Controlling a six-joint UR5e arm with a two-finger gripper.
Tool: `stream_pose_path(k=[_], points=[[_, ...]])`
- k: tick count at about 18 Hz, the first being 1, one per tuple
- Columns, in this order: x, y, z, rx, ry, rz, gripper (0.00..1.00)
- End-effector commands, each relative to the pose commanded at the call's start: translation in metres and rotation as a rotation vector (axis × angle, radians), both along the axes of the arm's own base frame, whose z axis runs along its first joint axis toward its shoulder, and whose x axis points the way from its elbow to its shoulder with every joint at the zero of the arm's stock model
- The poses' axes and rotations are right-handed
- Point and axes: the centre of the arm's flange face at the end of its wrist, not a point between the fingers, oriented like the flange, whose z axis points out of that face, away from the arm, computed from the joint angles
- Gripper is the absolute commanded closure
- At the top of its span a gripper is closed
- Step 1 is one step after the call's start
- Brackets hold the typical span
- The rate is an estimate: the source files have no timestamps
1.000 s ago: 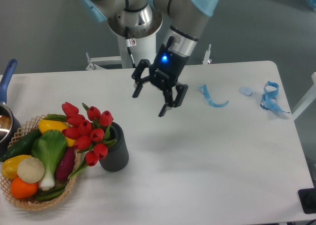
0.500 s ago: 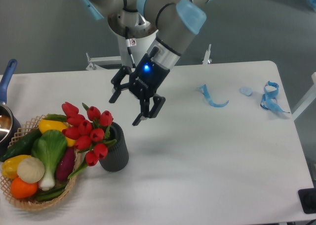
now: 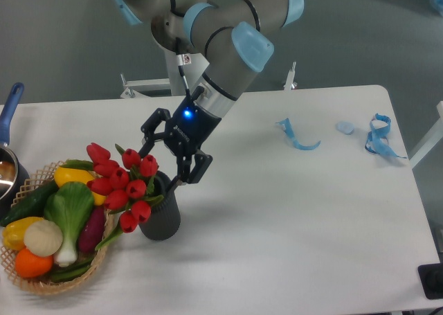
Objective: Pick up the flowers from the vase
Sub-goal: 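Lower the gripper around the tulip stems and close it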
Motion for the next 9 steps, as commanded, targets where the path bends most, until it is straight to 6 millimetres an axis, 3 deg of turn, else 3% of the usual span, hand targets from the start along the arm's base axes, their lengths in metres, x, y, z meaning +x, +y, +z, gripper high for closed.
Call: stream_pose_path(k=[3, 8, 9], points=[[0.003, 0.008, -0.011, -0.011, -0.011, -0.016, 0.00], [0.004, 0.023, -0.010, -0.008, -0.014, -0.035, 0.00], [0.004, 0.023, -0.011, -0.009, -0.015, -0.036, 0.04]])
